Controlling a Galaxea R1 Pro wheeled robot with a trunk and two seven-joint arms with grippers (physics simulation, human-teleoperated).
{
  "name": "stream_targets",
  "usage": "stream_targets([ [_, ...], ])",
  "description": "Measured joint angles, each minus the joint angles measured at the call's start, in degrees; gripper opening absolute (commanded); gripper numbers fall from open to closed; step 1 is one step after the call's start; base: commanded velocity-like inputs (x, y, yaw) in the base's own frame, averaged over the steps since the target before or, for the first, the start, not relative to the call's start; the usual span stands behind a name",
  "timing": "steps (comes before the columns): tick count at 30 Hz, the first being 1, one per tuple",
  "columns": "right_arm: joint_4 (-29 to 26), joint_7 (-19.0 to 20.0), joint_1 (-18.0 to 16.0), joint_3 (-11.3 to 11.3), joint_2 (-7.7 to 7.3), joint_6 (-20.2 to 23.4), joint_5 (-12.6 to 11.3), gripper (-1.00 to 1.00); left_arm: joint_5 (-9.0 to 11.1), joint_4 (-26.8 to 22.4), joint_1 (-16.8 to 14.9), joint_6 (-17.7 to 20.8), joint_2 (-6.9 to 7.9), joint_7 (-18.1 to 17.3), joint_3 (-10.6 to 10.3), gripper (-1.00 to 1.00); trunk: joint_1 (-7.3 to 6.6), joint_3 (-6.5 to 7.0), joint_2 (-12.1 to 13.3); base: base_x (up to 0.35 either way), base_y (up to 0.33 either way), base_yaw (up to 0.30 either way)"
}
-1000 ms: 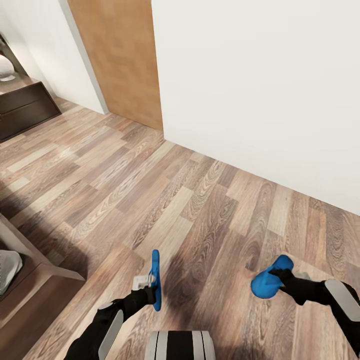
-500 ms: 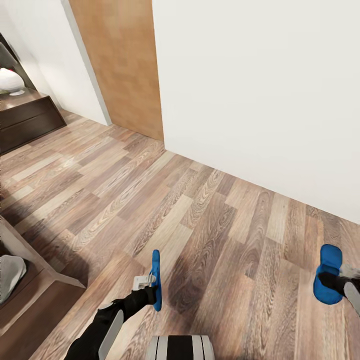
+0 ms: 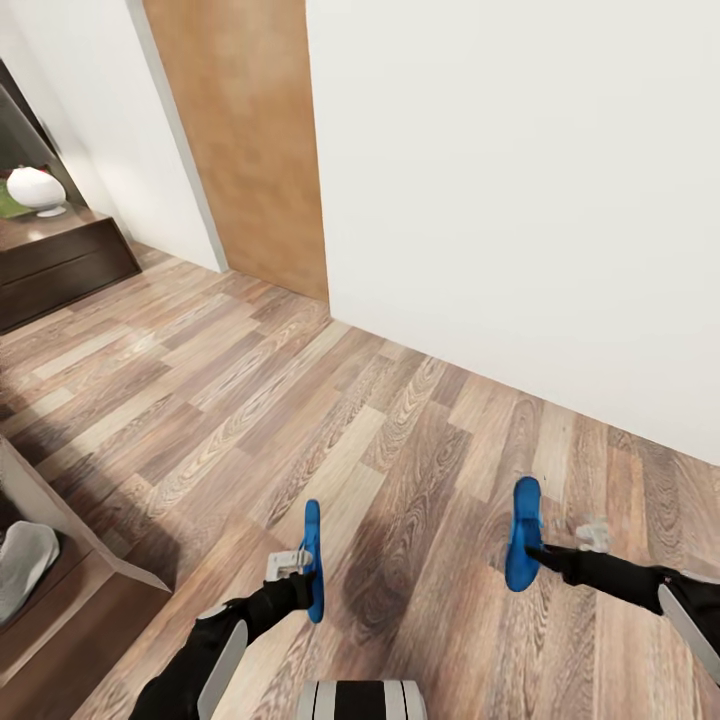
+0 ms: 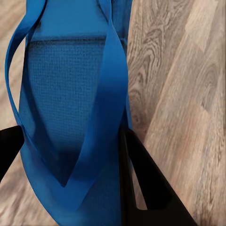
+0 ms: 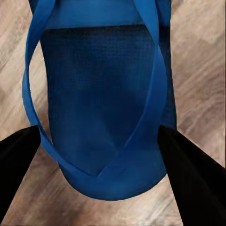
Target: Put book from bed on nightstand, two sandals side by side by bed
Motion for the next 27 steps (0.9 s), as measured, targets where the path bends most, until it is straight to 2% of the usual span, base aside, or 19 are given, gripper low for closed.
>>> stream_targets([
  [3,7.9,12.0,0.0,0.0,-0.03,-0.5,0.0,-1.0,-0.1,0.3,0.0,0.0,-0.02,0.0,0.0,-1.0,-0.08,0.66,0.0,0.0,0.0,0.0],
  [4,12.1,15.6,0.0,0.1,-0.01,-0.8,0.2,-1.0,-0.1,0.5,0.0,0.0,-0.02,-0.1,0.0,-1.0,-0.1,0.88,0.1,0.0,0.0,0.0],
  [6,16.2,17.6,0.0,0.1,0.05,-1.2,0.2,-1.0,-0.1,1.1,0.0,0.0,-0.02,-0.1,0.0,-1.0,-0.15,1.33,0.1,0.0,0.0,0.0],
  [8,20.7,18.7,0.0,0.0,0.1,-3.5,0.3,-1.0,-0.2,2.5,0.0,-0.1,0.0,-0.1,0.0,-1.0,-0.2,1.77,0.1,0.0,0.0,0.0],
  [10,23.9,19.1,0.0,0.0,0.12,-8.1,0.2,-1.0,-0.3,4.3,0.1,-0.2,0.04,-0.1,0.1,-1.0,-0.26,2.22,0.1,0.0,0.0,0.0],
  [13,26.1,19.5,0.0,0.0,0.13,-13.1,0.1,-1.0,-0.3,5.7,0.1,-0.3,0.13,-0.1,0.1,-1.0,-0.34,2.89,0.2,0.0,0.0,0.0],
  [16,26.6,19.6,0.0,0.0,0.13,-14.5,0.1,-1.0,-0.2,6.0,0.1,-0.3,0.21,-0.2,0.2,-1.0,-0.41,3.55,0.2,0.0,0.0,0.0],
  [27,27.0,19.0,0.0,-0.4,0.13,-14.4,0.0,-1.0,-0.1,6.1,0.1,-0.3,0.26,-0.2,0.2,-1.0,-0.7,5.99,0.4,0.0,0.0,0.0],
])
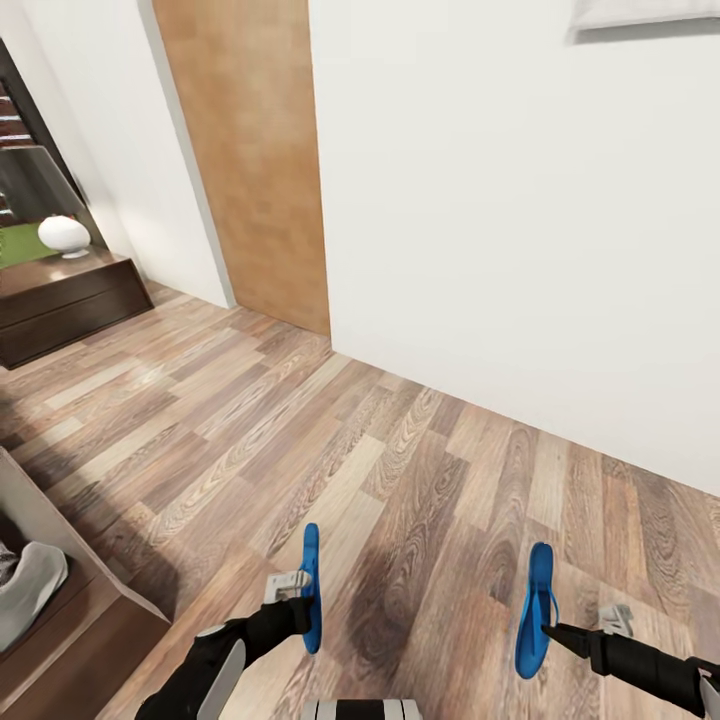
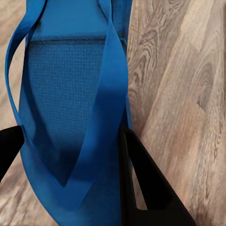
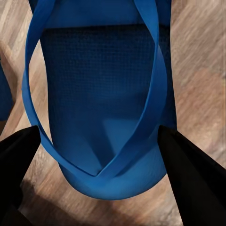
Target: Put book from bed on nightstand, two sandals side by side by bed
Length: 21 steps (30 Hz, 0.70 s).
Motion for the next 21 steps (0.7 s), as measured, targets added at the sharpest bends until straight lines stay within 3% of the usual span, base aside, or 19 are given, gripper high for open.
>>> stream_targets([
  [3,1.6,-0.1,0.0,0.0,0.0,-0.1,0.0,-1.0,0.0,0.5,0.1,0.0,0.15,0.0,0.1,-1.0,-0.08,0.66,0.0,0.0,0.0,0.0],
  [6,4.1,-0.2,0.0,0.0,0.0,-0.6,0.0,-1.0,-0.2,3.1,0.3,-0.4,1.38,0.0,0.1,-1.0,-0.15,1.33,0.1,0.0,0.0,0.0],
  [9,5.3,-0.3,0.0,0.0,0.03,-0.8,-0.1,-1.0,-0.1,8.0,0.3,-5.3,2.2,0.0,0.1,-1.0,-0.23,1.99,0.1,0.0,0.0,0.0],
  [13,7.9,-0.4,0.0,0.0,0.03,-0.9,0.0,-1.0,-0.1,12.6,0.4,-8.8,2.33,0.0,0.1,-1.0,-0.33,2.88,0.2,0.0,0.0,0.0],
  [21,9.4,-3.7,0.0,0.1,0.58,-1.2,0.1,-1.0,0.0,14.2,0.4,-10.9,2.2,0.0,0.1,-1.0,-0.54,4.66,0.3,0.0,0.0,0.0],
])
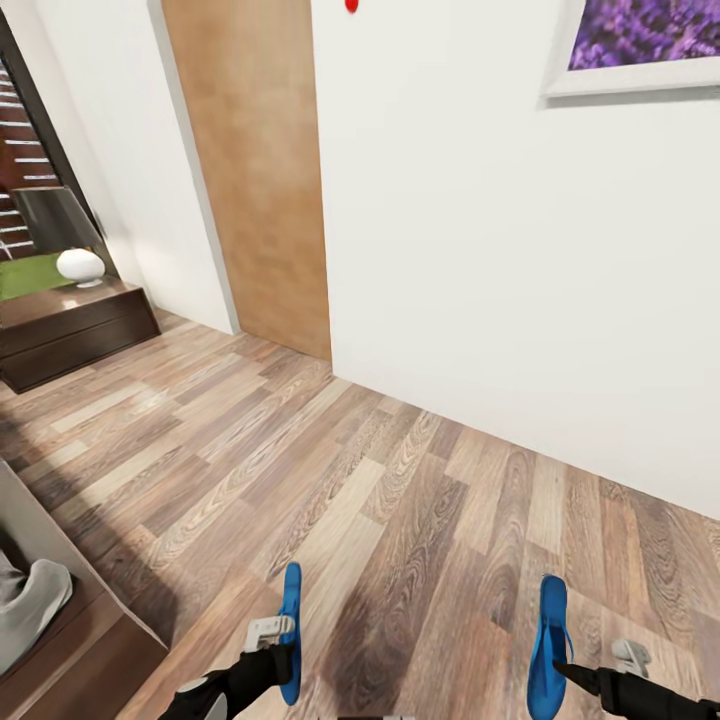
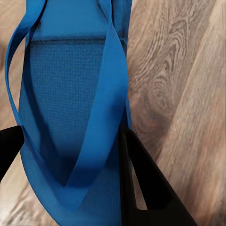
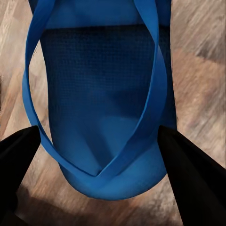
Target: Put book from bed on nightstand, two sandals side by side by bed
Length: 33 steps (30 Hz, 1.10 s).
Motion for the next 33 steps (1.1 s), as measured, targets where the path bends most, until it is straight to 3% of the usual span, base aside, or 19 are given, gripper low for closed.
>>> stream_targets([
  [4,0.0,-0.3,0.0,-0.1,2.09,-2.4,0.0,-1.0,0.0,0.1,0.0,-0.1,-0.09,0.0,0.0,-1.0,-0.1,0.89,0.1,0.0,0.0,0.0],
  [7,0.0,-0.3,0.0,-0.1,2.64,-3.1,-0.1,-1.0,0.0,0.1,0.1,-0.1,-0.06,0.0,0.0,-1.0,-0.18,1.55,0.1,0.0,0.0,0.0],
  [30,0.0,-0.4,0.0,-0.1,2.84,-3.4,-0.1,-1.0,-0.1,0.1,0.1,-0.2,-0.14,0.1,-0.1,-1.0,-0.77,6.65,0.4,0.0,0.0,0.0],
  [33,0.0,-0.4,0.0,-0.1,2.85,-3.4,-0.1,-1.0,-0.1,0.1,0.1,-0.2,-0.14,0.1,-0.1,-1.0,-1.42,7.19,1.6,0.0,0.0,0.0],
])
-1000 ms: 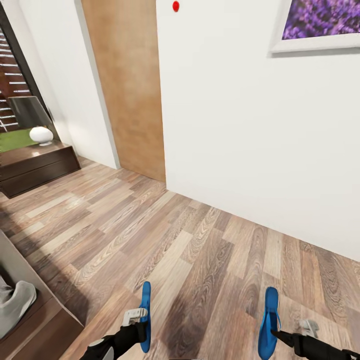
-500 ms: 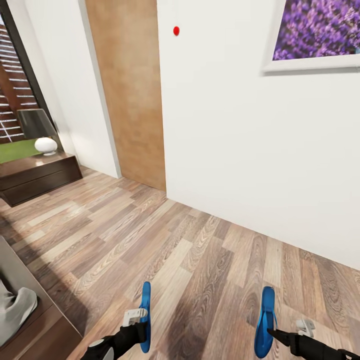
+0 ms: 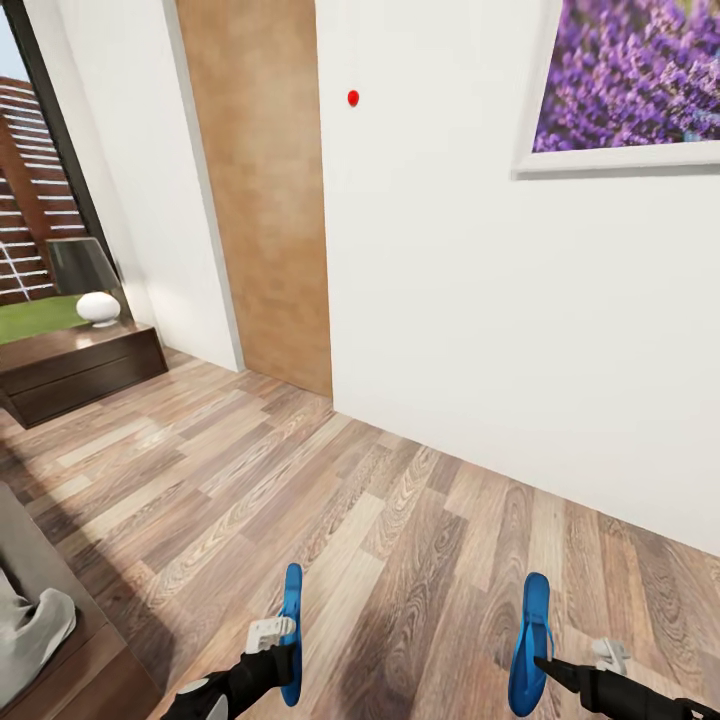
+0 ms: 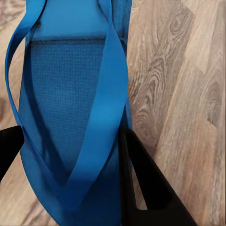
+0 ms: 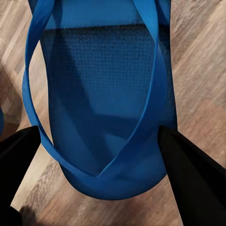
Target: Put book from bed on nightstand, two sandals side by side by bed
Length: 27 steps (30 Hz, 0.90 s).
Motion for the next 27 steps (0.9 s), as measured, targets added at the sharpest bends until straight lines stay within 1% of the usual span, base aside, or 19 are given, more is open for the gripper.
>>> stream_targets([
  [16,0.0,0.0,0.0,0.0,0.0,0.0,0.0,-1.0,0.0,0.0,0.1,0.0,0.0,0.0,0.0,-1.0,-3.51,2.87,6.4,0.0,0.0,0.0],
  [27,0.0,0.0,0.0,0.0,0.0,0.0,0.0,-1.0,0.0,0.0,0.1,0.0,0.0,0.0,0.0,-1.0,-3.52,2.88,6.4,0.0,0.0,0.0],
])
